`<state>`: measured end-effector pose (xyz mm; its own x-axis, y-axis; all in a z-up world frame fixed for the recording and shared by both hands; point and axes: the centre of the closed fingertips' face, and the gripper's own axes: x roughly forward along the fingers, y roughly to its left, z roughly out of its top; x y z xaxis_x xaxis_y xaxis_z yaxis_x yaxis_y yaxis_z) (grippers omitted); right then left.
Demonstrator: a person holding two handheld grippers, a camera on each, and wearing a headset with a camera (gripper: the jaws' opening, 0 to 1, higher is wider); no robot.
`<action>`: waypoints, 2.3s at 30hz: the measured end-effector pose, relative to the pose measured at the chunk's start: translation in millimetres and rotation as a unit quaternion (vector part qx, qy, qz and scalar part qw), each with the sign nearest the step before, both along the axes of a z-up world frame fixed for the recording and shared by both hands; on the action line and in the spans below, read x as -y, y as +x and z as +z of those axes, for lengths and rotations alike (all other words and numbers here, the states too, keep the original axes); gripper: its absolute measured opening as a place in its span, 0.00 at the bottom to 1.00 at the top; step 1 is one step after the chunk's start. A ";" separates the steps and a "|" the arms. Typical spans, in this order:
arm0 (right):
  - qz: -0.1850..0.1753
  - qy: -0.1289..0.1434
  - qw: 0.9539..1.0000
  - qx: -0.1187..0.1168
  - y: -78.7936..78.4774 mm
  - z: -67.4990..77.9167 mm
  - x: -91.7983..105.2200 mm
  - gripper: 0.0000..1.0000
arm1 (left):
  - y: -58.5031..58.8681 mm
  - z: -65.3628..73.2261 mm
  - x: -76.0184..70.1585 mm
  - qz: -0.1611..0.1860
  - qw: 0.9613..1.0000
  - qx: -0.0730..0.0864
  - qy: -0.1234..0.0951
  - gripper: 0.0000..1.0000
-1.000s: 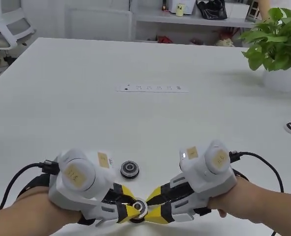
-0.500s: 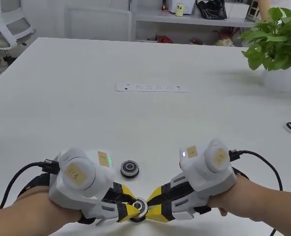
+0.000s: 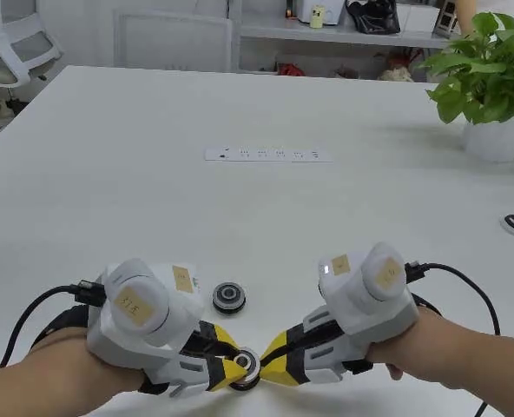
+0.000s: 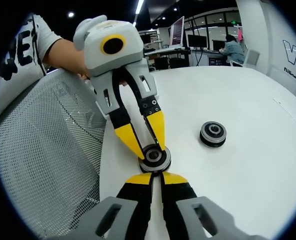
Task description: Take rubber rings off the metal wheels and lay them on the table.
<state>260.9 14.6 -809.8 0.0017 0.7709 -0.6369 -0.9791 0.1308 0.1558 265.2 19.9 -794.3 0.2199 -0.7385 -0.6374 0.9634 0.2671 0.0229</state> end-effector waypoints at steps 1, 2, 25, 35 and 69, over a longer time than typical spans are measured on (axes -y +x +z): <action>-0.001 0.000 1.000 0.000 0.1 0.0 0.1 0.03 | 0.0 0.0 0.0 0.000 1.000 0.000 0.000 0.13; -0.002 0.000 1.000 -0.002 0.4 -0.1 0.2 0.03 | -0.1 0.1 -0.1 0.000 1.000 0.000 0.000 0.13; 0.013 0.017 0.999 0.024 0.2 5.0 -7.4 0.22 | 0.2 0.4 -0.3 0.000 1.000 0.004 0.001 0.13; 0.011 0.024 0.999 0.036 1.3 6.0 -17.7 0.26 | 0.0 0.5 -0.5 0.001 1.000 0.004 0.001 0.13; 0.029 -0.007 0.998 0.048 0.8 0.7 -6.1 0.19 | -0.3 0.3 -0.3 0.003 1.000 0.002 -0.002 0.13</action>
